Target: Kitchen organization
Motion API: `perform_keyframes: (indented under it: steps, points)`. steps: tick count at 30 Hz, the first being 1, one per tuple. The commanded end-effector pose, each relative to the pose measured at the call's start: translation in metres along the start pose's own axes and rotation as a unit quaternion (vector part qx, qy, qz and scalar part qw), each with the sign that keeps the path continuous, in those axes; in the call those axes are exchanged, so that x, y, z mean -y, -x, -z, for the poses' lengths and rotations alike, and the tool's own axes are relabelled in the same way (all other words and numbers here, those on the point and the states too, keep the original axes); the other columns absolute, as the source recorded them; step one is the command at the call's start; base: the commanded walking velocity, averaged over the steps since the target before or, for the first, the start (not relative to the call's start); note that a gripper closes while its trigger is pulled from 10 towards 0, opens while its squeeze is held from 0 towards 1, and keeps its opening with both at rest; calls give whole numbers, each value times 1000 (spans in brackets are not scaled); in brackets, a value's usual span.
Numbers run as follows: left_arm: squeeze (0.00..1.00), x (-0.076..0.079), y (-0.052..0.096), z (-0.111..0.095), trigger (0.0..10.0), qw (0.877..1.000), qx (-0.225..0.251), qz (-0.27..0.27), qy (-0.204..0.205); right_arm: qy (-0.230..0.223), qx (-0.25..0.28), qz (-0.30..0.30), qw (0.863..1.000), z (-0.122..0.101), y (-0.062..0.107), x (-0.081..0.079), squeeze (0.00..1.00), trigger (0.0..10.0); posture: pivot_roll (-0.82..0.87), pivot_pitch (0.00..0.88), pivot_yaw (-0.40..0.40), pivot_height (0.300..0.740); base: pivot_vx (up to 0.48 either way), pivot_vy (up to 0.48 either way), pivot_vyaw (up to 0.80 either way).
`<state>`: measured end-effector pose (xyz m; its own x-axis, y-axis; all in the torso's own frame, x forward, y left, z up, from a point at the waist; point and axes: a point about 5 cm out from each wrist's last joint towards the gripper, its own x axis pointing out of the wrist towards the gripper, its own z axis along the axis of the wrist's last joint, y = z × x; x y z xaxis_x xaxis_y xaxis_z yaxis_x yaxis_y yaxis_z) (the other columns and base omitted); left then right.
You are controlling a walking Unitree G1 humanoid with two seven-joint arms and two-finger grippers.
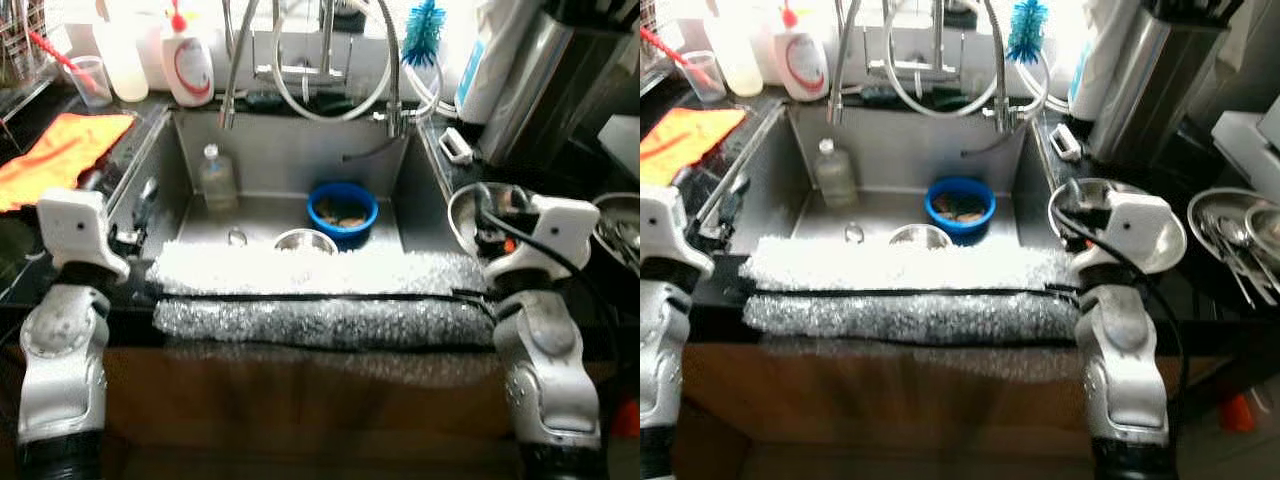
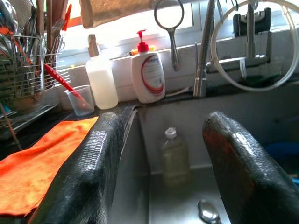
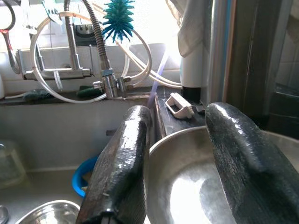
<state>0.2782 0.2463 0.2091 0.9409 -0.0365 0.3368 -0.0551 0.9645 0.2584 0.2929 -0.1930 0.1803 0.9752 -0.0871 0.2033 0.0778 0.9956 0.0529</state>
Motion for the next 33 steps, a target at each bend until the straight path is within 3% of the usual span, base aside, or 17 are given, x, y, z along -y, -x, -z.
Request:
perform_keyframes:
  steps: [1, 6, 7, 14, 22, 23, 24, 25, 27, 33]
  points:
    - [0, -2, 1, -7, 10000, 999, 4, 13, -35, 4, 6, 1, 1000, -5, 1, 2, 0, 10000, -15, 2, -48, 740, 0, 0, 0]
    - [0, -5, 5, -10, 10000, 999, -4, 9, -46, 5, 2, 6, 1000, -4, 3, 4, 0, 10000, -12, 0, -48, 740, 0, 0, 0]
    - [0, -3, 5, -10, 10000, 999, -7, 8, -45, 4, -2, 6, 1000, -3, 5, 4, 1000, 10000, -13, 0, -50, 740, 0, 0, 0]
    - [0, 9, 2, -8, 10000, 999, -13, 15, -30, -27, -16, 69, 997, -4, 2, 14, 1000, 10000, -25, 0, -48, 740, 0, 0, 0]
    - [0, 10, 0, -8, 10000, 999, -16, 21, -28, -71, -21, 113, 991, -5, 1, 22, 1000, 10000, -20, 0, -49, 740, 0, 0, 0]
    - [0, 10, 1, -8, 10000, 999, -17, 21, -28, -71, -22, 116, 990, -4, 1, 22, 871, 10000, -20, 0, -50, 740, 0, 0, 0]
    - [0, 11, 1, -8, 10000, 999, -18, 21, -28, -72, -23, 119, 990, -4, 2, 22, 871, 10000, -20, 0, -50, 740, 0, 0, 0]
    - [0, 11, 1, -7, 10000, 999, -18, 22, -28, -71, -26, 126, 989, -4, 2, 22, 0, 10000, -19, 0, -51, 740, 0, 0, 0]
    - [0, 12, 0, -6, 10000, 999, -20, 24, -28, -94, -43, 173, 979, 0, 7, 27, 0, 10000, -20, 0, -53, 740, 0, 0, 0]
    - [0, 15, -1, -5, 10000, 999, -21, 26, -27, -101, -48, 218, 970, 2, 13, 34, 0, 10000, -25, 0, -56, 740, 0, 0, 0]
